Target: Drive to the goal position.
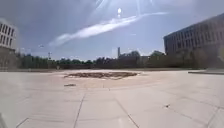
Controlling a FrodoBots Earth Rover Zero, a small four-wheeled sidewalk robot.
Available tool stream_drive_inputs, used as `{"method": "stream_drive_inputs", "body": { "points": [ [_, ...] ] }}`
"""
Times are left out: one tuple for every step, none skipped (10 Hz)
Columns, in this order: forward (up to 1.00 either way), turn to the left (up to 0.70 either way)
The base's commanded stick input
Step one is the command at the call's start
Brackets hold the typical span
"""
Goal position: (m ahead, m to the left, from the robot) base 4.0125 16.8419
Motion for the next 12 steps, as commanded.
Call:
{"method": "stream_drive_inputs", "body": {
  "points": [
    [0.70, -0.01],
    [0.70, -0.01],
    [0.70, -0.01],
    [0.70, -0.01],
    [0.70, -0.01],
    [0.70, -0.01],
    [0.70, -0.01],
    [0.70, -0.01],
    [0.70, -0.01],
    [0.70, -0.01],
    [0.70, -0.01],
    [0.70, -0.01]
  ]
}}
